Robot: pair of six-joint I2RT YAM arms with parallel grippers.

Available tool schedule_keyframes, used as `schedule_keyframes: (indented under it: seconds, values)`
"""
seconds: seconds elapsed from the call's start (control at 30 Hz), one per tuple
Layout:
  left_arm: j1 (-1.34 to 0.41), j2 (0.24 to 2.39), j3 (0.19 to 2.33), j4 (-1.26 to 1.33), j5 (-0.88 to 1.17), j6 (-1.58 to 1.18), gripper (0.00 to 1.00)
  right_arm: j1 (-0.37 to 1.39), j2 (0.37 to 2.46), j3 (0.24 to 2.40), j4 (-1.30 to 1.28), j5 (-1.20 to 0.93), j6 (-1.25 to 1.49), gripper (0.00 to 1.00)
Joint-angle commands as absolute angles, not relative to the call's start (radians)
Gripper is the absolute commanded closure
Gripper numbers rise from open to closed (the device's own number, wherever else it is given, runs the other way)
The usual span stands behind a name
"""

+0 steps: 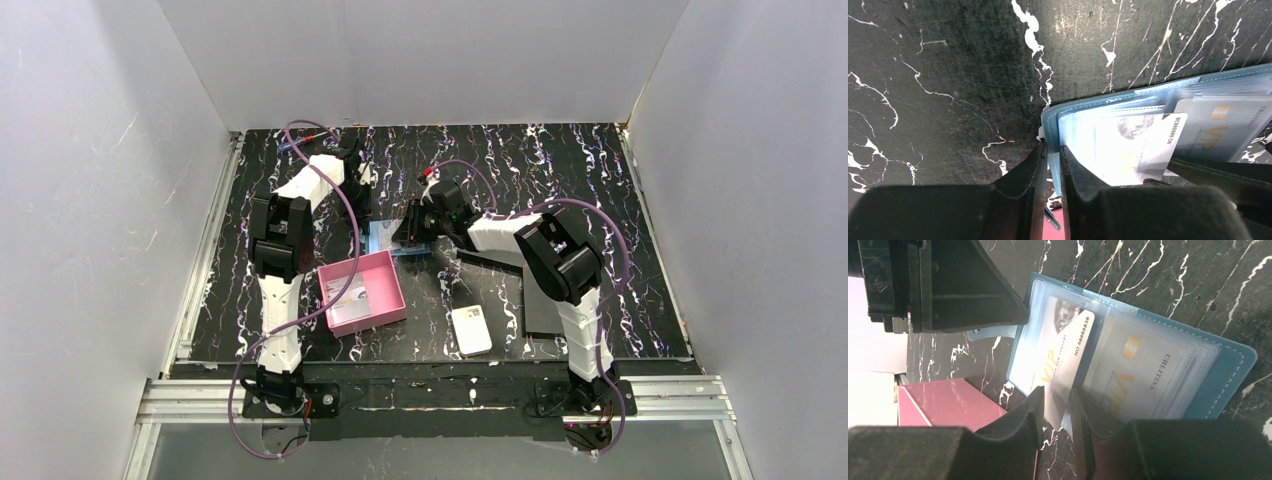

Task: Put the credit cards into the card holder
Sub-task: Insert the credit card into the card holder.

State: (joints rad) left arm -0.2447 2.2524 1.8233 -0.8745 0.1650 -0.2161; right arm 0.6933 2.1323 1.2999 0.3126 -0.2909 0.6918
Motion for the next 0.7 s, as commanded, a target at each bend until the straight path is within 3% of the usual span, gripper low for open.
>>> schedule_keyframes:
  seconds: [0.0,0.3,0.67]
  values:
    - [-0.264,2.260,1.788,-0.942,0.222,-0.218,0.88,0.681,2.134,1.284,0.186,-0.245,0.615,0.65]
    - [-0.272,2.342,1.836,-0.891,0.394,-0.305,0.88,0.596,2.194,1.346,0.175,-0.322,0.539,0.64]
    - [-0.288,2.376,1.895,-0.871,0.393,-0.335,0.89,0.555,2.124,1.387,0.002,-0.307,0.399,0.50]
